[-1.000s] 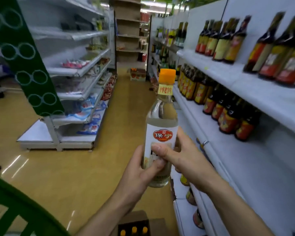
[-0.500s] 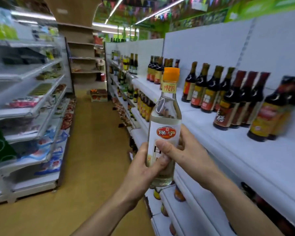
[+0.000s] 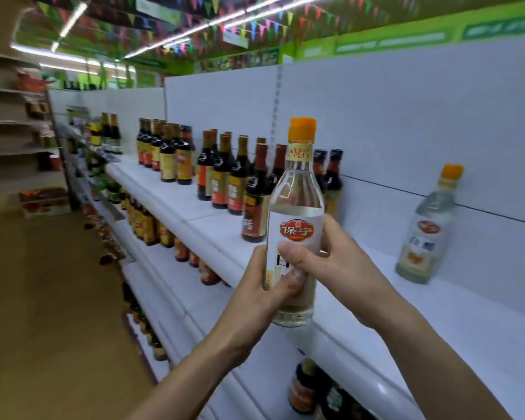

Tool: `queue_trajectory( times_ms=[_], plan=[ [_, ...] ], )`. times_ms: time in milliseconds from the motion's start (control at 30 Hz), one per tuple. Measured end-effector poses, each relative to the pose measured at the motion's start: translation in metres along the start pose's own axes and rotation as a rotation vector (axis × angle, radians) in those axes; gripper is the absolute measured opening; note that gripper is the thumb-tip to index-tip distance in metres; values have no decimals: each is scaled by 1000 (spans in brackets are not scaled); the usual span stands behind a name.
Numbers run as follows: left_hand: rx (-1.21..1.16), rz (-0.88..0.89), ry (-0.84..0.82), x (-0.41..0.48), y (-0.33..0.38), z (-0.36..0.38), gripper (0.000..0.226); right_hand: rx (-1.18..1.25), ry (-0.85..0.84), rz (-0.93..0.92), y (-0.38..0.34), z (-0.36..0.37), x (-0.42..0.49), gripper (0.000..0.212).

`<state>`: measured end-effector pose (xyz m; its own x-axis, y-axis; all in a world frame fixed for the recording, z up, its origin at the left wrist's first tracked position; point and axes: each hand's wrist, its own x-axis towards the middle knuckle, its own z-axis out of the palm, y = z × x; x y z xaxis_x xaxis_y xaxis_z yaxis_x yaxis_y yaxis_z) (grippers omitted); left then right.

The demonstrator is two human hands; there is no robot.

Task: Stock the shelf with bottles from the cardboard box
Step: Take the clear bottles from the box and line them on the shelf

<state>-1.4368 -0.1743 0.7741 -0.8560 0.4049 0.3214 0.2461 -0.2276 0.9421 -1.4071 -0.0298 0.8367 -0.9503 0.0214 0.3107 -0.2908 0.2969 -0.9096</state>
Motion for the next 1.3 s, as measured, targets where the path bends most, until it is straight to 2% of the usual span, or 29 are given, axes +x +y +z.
queue_trajectory(
  times_ms=[300, 533, 700, 867, 1067, 1233, 1300],
  plan=[
    [-1, -60, -286, 55, -22, 88, 46, -81, 250, 75, 27, -99, -20, 42],
    [33, -122, -469, 79, -48, 138, 44, -112, 399, 147, 56, -142, -48, 41],
    [11, -113, -581, 97, -55, 159, 42, -133, 491, 181, 69, -161, -53, 39],
    [-3, -111, -695, 116, -62, 166, 45, -155, 552, 176, 81, -166, -51, 56],
    [15, -126, -755, 138, -78, 172, 53, -163, 598, 184, 93, -171, -46, 60],
    [128, -81, -905, 159, -86, 175, 65, -161, 637, 191, 104, -174, -45, 60],
    [251, -4, -957, 171, -88, 173, 66, -167, 653, 200, 107, -176, -44, 61]
  ],
)
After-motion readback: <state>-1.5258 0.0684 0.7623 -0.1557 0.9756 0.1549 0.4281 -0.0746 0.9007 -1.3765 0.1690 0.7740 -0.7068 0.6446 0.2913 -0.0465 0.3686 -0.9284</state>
